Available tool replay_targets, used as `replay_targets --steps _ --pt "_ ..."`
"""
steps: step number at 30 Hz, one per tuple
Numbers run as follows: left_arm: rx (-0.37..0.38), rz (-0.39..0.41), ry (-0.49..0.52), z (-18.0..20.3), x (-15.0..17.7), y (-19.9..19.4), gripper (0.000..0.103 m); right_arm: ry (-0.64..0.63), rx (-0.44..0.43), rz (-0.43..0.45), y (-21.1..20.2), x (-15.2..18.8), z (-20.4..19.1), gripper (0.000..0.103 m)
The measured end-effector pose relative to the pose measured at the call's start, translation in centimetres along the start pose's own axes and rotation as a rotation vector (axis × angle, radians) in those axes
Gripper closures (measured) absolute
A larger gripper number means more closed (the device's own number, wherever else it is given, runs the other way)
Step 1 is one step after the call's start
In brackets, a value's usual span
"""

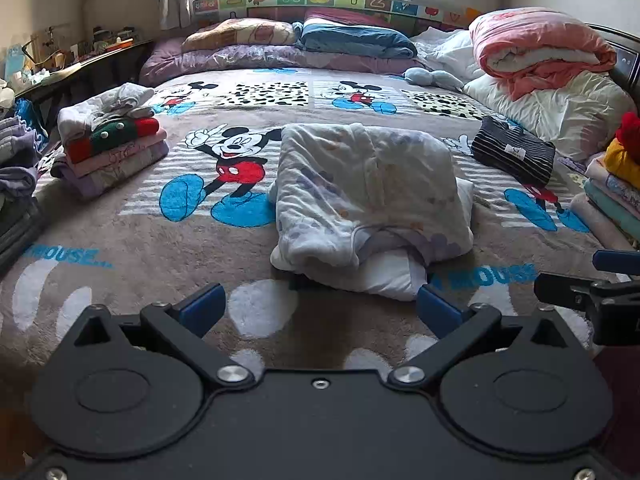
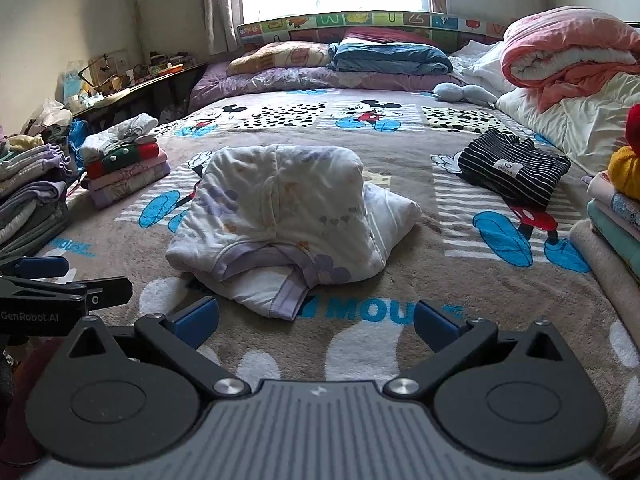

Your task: Fold clothes

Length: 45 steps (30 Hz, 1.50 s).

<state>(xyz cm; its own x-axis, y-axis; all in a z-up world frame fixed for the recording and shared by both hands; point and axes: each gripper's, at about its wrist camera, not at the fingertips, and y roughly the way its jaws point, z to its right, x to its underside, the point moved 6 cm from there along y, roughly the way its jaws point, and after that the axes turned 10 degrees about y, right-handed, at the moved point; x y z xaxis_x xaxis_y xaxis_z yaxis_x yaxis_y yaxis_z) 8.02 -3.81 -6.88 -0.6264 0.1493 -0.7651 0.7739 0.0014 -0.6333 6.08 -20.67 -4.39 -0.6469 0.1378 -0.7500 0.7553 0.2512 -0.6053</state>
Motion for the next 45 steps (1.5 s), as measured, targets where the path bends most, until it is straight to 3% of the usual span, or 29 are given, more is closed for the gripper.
replay_targets --steps 6,11,18,23,26,29,33,39,45 --pt "0.001 -0.004 0.010 -0.2 -0.1 0.8 0.000 -0.005 0.001 -0.010 0.5 0.1 0.2 0.000" --pt "0.005 0.001 0.085 -0.6 -0.3 2.0 0.000 -0.064 -0.003 -0.003 1.3 0.0 0.1 0.000" --pt "0.009 0.012 0.177 -1.5 -0.4 4.0 0.000 -0.234 -0.012 0.064 2.8 -0.8 -0.2 0.000" --pt "-0.019 -0.030 0.262 -1.4 -0.1 6.0 0.000 -0.393 -0.025 0.118 4.6 -1.4 -0.5 0.000" --pt "-0.039 0.001 0.320 -1.1 0.1 6.6 0.000 -0.510 -0.030 0.140 6.1 -1.0 -0.6 0.000" --pt "-0.077 0.021 0.415 -0.2 0.5 7.4 0.000 -0.623 -0.002 0.128 8.0 -0.1 -0.6 0.000" --pt "-0.137 0.062 0.527 0.6 0.9 8.3 0.002 -0.790 0.097 0.184 9.8 1.0 -0.8 0.000" --pt "-0.196 0.113 0.692 1.6 1.7 10.0 0.016 -0.927 0.129 0.194 12.1 2.5 -0.8 0.000" --pt "-0.232 0.145 0.794 2.1 2.4 11.5 0.038 -1.037 0.150 0.202 14.3 3.8 -0.7 0.002"
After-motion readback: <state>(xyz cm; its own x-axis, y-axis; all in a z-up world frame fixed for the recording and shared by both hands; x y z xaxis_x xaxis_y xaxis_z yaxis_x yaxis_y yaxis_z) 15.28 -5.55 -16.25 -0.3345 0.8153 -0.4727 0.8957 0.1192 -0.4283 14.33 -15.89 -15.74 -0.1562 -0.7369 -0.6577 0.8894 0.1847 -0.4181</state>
